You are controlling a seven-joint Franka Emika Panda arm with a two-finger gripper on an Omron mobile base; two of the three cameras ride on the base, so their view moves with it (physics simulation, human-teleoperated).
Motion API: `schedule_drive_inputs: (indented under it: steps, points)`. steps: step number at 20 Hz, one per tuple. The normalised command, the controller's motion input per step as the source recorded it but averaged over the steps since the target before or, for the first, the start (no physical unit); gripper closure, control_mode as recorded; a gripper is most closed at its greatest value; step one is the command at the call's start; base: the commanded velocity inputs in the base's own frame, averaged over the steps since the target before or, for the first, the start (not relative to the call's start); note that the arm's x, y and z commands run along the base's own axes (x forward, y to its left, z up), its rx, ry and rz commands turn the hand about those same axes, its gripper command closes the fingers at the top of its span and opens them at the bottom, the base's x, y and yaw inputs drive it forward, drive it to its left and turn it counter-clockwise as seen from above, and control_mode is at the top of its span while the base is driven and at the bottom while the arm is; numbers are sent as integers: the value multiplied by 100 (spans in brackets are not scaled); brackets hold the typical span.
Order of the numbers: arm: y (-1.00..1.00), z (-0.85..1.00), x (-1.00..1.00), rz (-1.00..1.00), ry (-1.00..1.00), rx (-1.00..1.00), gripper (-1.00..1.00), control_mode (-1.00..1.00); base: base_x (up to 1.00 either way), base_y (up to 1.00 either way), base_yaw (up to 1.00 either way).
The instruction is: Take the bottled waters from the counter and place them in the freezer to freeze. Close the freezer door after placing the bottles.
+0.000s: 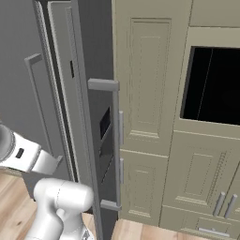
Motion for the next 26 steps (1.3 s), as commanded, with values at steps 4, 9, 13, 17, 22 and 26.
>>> schedule_drive_inputs:
  steps: [4, 9, 13, 17, 22, 26]
  points:
    - [-61, 0, 8, 8, -5, 15, -100, -100, 0, 0, 0]
    - [-92, -3, 55, 6, 0, 16, -100, -100, 0, 0, 0]
    - [-72, -11, 100, 9, 6, 8, -100, -100, 0, 0, 0]
    - [-57, -18, 89, 26, -1, 3, -100, -100, 0, 0, 0]
    - [-19, -25, 56, 47, -16, 0, -100, -100, 0, 0, 0]
    - [-23, -18, 64, 42, -19, -1, -100, -100, 0, 0, 0]
